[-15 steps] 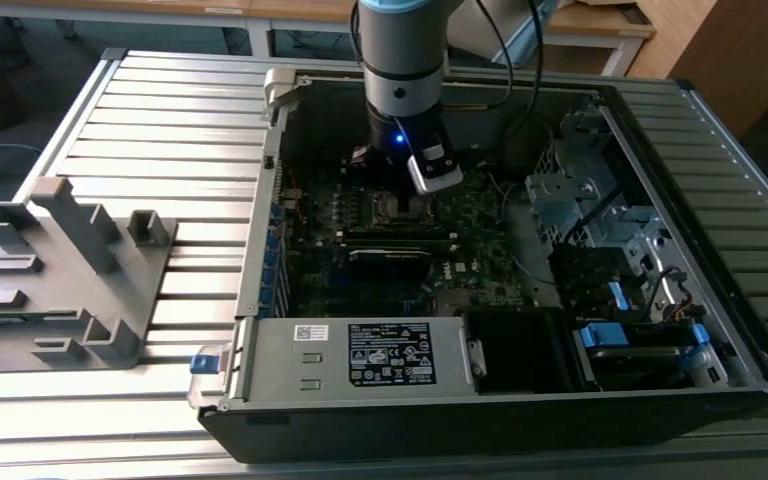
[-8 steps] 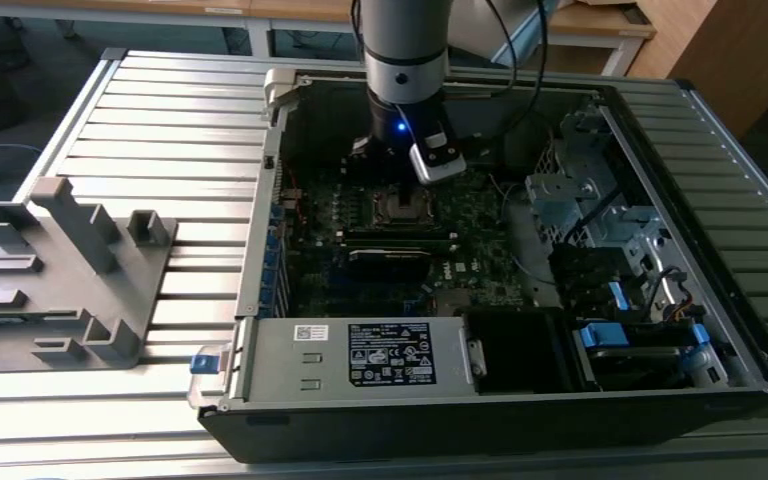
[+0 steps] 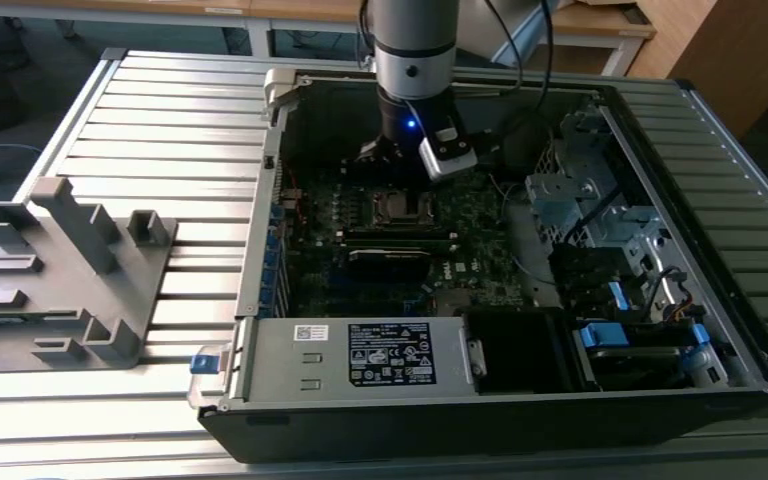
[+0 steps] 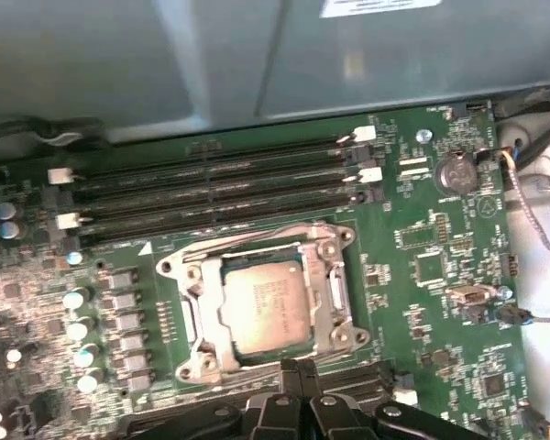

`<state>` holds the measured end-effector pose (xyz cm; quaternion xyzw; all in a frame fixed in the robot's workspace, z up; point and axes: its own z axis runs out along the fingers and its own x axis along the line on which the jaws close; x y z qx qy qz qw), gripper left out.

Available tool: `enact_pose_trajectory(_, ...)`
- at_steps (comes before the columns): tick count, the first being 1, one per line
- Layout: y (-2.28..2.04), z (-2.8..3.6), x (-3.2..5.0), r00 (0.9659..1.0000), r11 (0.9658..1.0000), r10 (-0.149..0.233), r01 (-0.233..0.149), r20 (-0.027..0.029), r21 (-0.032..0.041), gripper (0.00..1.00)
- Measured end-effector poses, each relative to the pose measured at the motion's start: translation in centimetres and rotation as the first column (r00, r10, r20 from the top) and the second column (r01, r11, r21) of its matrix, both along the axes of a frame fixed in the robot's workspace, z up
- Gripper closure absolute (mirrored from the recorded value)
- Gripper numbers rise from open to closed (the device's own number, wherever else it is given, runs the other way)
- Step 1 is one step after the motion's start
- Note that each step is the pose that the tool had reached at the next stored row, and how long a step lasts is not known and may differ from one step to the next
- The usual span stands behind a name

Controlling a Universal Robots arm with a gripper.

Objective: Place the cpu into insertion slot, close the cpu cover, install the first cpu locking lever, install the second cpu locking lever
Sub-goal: 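Install the second cpu locking lever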

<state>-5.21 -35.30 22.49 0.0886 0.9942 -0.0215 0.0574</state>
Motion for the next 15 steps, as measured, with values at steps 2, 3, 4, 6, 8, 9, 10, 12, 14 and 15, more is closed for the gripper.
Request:
enact_pose_trajectory(2, 0.20, 0.00, 0.18, 1.0000, 1.0000, 0.000, 0.000, -0.0017, 0.0000, 0.90)
enact_pose_trajectory(3, 0.32, 0.00, 0.18, 1.0000, 1.0000, 0.000, 0.000, -0.0018, 0.0000, 0.90)
enact_pose_trajectory(4, 0.48, 0.00, 0.18, 1.0000, 1.0000, 0.000, 0.000, -0.0018, 0.0000, 0.90)
enact_pose_trajectory(6, 0.82, -0.01, 0.14, 1.0000, 1.0000, 0.000, 0.000, -0.0017, -0.0001, 0.90)
enact_pose_trajectory(8, 1.11, -0.05, -0.17, 1.0000, 1.0000, 0.000, 0.000, -0.0018, 0.0000, 0.90)
enact_pose_trajectory(9, 1.24, -0.07, -0.34, 1.0000, 1.0000, 0.000, 0.000, -0.0018, -0.0001, 0.90)
enact_pose_trajectory(10, 1.33, -0.10, -0.52, 1.0000, 1.0000, 0.000, 0.000, -0.0018, -0.0001, 0.90)
enact_pose_trajectory(12, 1.38, -0.12, -0.63, 1.0000, 1.0000, 0.000, 0.000, -0.0018, 0.0000, 0.90)
enact_pose_trajectory(14, 1.40, -0.12, -0.63, 1.0000, 1.0000, 0.000, 0.000, -0.0018, 0.0000, 0.90)
enact_pose_trajectory(15, 1.41, -0.12, -0.63, 1.0000, 1.0000, 0.000, 0.000, -0.0018, 0.0000, 0.90)
